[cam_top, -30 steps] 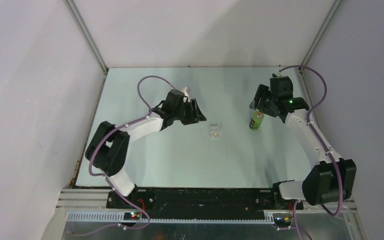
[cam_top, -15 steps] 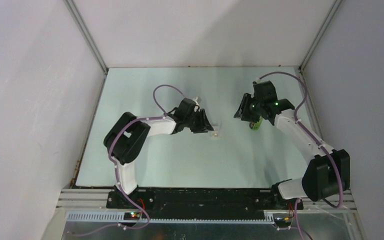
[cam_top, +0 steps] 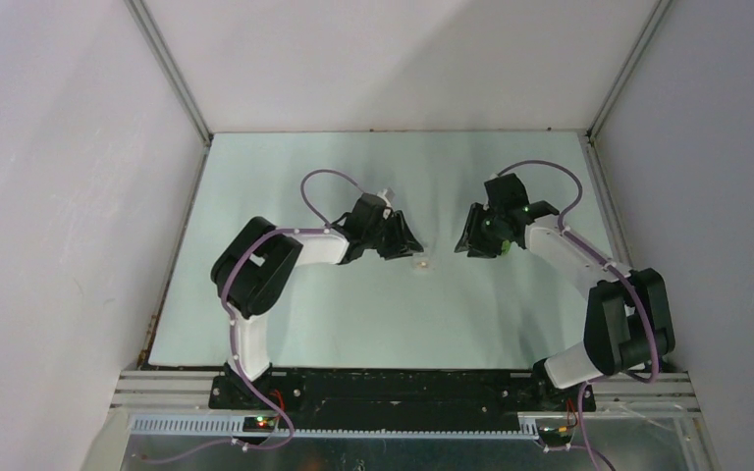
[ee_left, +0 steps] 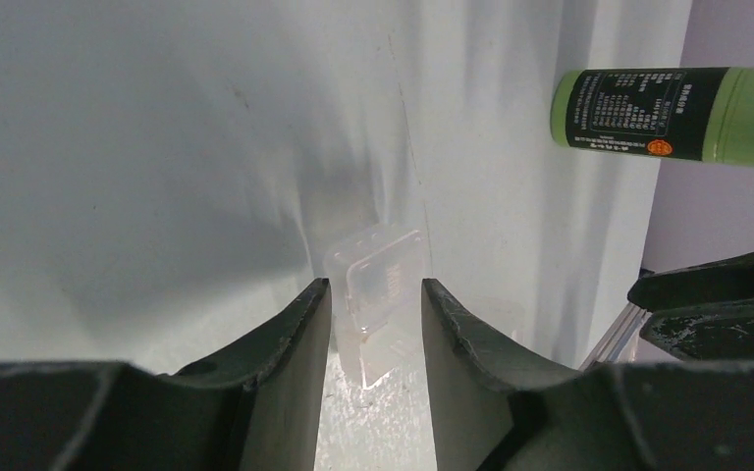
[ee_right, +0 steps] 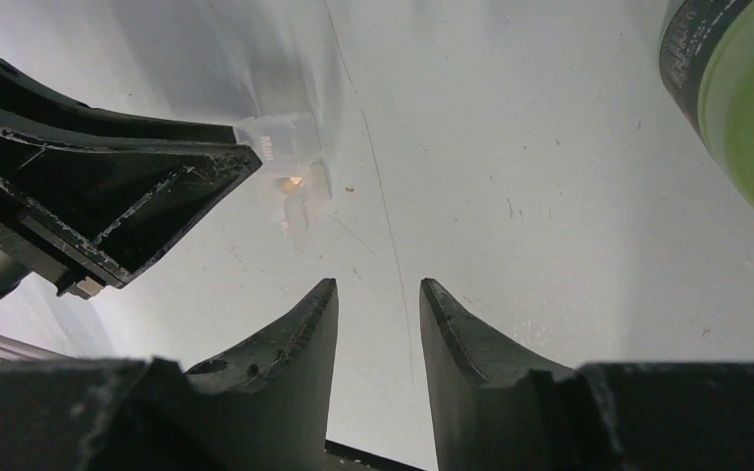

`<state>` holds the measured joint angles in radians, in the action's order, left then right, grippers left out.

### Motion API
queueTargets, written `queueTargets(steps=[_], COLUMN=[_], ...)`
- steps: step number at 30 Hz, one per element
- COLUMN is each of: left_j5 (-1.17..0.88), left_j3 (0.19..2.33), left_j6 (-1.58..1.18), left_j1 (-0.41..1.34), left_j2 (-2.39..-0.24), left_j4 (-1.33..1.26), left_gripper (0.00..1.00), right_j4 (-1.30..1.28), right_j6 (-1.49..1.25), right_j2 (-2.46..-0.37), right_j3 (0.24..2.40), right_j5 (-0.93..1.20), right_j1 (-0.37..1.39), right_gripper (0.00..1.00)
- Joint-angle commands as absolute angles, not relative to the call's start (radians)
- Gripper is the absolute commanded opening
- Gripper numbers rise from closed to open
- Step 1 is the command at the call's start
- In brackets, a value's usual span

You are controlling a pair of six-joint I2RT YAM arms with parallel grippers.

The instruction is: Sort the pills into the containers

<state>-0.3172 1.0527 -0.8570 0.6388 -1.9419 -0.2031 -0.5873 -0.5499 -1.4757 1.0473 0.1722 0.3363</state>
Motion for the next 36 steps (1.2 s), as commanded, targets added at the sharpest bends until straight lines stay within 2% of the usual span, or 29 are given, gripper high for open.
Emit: queueTargets(steps=[1, 24, 36], left_j5=[-0.287, -0.259, -0.280], left_j3=[1.077, 1.073, 1.046], left_j6=[-0.901, -0.931, -1.000], left_j1=[0.642, 0.642, 0.642], left_j2=[-1.969, -2.003, -2.005], left_j4=[-0.236, -0.148, -0.187], left_gripper=[0.43, 0.33, 0.30], right_j4=[-0.528, -0.352, -0.279], right_j6=[-0.557, -0.541, -0.565], right_j2=[-1.492, -1.706, -1.788], right_j3=[1.037, 1.026, 1.026], right_j5=[0.191, 0.370, 0.405], right_j1=[0.339, 0.389, 0.424], right_gripper=[0.40, 0.39, 0.46])
